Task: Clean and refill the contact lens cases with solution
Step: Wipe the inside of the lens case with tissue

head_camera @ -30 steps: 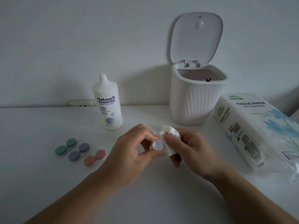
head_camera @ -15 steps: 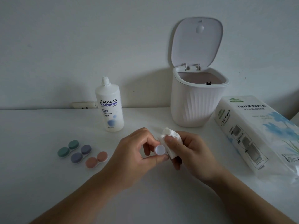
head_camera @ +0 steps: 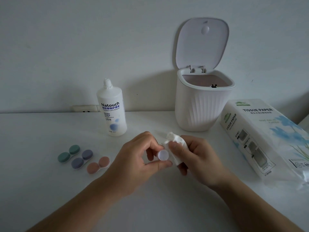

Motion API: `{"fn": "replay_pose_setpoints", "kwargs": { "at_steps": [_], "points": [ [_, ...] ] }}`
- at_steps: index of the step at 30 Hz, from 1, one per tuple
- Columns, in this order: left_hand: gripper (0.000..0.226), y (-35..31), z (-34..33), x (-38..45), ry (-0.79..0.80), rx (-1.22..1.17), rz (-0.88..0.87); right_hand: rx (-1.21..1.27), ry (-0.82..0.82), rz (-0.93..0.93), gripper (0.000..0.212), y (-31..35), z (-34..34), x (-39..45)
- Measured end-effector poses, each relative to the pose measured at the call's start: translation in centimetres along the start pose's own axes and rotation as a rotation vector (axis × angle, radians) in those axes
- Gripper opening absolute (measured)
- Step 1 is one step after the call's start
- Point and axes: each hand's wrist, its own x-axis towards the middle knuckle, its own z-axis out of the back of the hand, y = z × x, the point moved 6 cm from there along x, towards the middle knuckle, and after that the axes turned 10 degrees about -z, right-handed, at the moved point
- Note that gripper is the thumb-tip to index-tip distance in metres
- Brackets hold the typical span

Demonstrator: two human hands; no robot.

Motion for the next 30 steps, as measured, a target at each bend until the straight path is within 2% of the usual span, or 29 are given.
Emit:
{"fn": "replay_pose_setpoints", "kwargs": {
  "at_steps": [6,9,11,16,20,24,27,30],
  "points": [
    [0.022,0.4,0.2,0.2,0.052,0.018,-0.017,0.012,0.086,-0.065,0.039,-0.5,-0.3,0.2],
    [0.021,0.5,0.4,0.3,0.102,0.068,-0.048,-0.066,0.176,-0.103,0.045,-0.9,-0.9,-0.1],
    [0.021,0.3,0.4,0.4,0.096,0.075,-0.064,-0.085,0.171,-0.098,0.045,-0.8,-1.0,-0.2],
    [0.028,0.2,0.4,0.2,-0.030,0.038,-0.017,-0.003,0.018,-0.036,0.048,-0.5,0.0,0.1],
    [0.027,-0.2,0.0,0.0,-0.031,0.033,-0.033,0.027,-0.009,-0.036,0.048,-0.5,-0.1,0.3],
    [0.024,0.2,0.7,0.2,-0.032,0.058,-0.018,-0.054,-0.036,-0.021,0.052,-0.5,0.0,0.3],
    [0.023,0.4,1.1,0.3,-0.050,0.054,0.005,-0.046,-0.144,-0.005,0.055,0.0,1.1,0.2],
    [0.021,0.7,1.5,0.3,-0.063,0.057,0.020,-0.080,-0.327,-0.013,0.050,0.0,3.0,0.1]
  ]
}}
